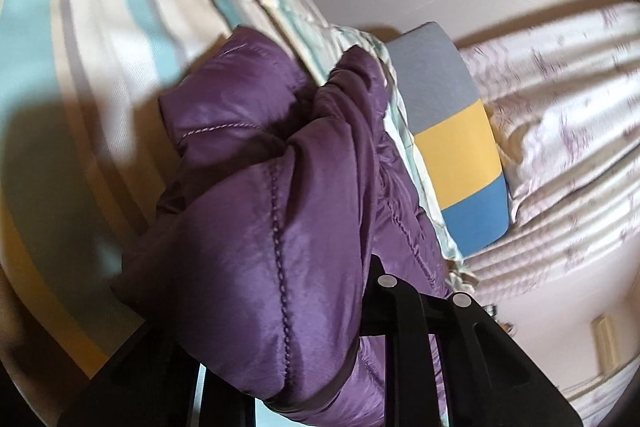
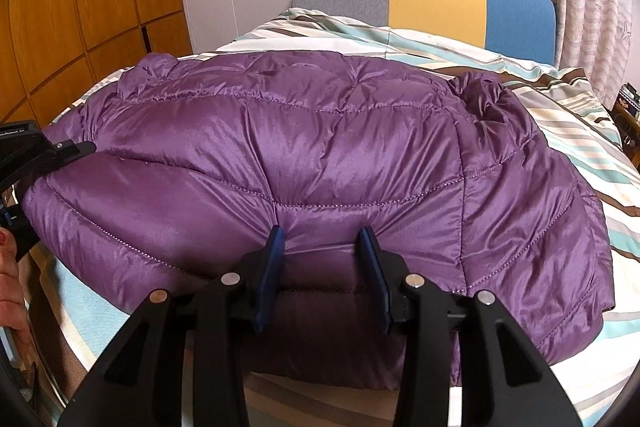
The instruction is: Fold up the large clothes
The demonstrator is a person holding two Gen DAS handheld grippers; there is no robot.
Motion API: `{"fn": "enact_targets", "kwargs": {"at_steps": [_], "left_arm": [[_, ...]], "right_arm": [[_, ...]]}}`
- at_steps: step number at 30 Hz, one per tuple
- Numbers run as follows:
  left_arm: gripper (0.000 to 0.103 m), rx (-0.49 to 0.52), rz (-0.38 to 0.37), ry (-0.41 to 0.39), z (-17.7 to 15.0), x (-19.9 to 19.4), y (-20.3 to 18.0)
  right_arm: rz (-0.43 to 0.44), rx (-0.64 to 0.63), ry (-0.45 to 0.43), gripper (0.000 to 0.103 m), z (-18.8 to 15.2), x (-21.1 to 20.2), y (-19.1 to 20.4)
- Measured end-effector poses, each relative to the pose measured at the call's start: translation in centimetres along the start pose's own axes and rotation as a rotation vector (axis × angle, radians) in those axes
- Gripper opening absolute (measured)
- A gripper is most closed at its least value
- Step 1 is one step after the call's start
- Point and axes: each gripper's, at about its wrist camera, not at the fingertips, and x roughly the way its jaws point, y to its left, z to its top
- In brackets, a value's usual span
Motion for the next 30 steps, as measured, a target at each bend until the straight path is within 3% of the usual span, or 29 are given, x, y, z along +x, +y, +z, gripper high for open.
{"fn": "enact_targets", "kwargs": {"at_steps": [14,18,22,26,30], "left_arm": [[0.021,0.629,0.021,-0.193,-4.2,-3.2,-11.3],[0.021,0.834,0.065,-0.237,-6.3,-3.1,-14.5],[0.021,1.012,0.109,-0.269,-8.5,-2.8,-16.5],[0.021,1.108,0.12,-0.289,-9.9,-2.5,-17.5],[0.021,1.204,0.137,-0.306,-11.3,-1.9,-18.7]], "right_arm": [[0.016,0.041,0.011,0.04,0.0,0.0,-0.4],[0.057,0.132,-0.01,0.06,0.0,-0.6,-1.8],[0.109,0.274,-0.064,0.065,-0.8,-2.7,-4.6],[0.063,0.346,-0.113,0.068,-2.0,-5.4,-7.4],[-0.099,0.422,-0.162,0.072,-3.9,-8.7,-11.0]]}}
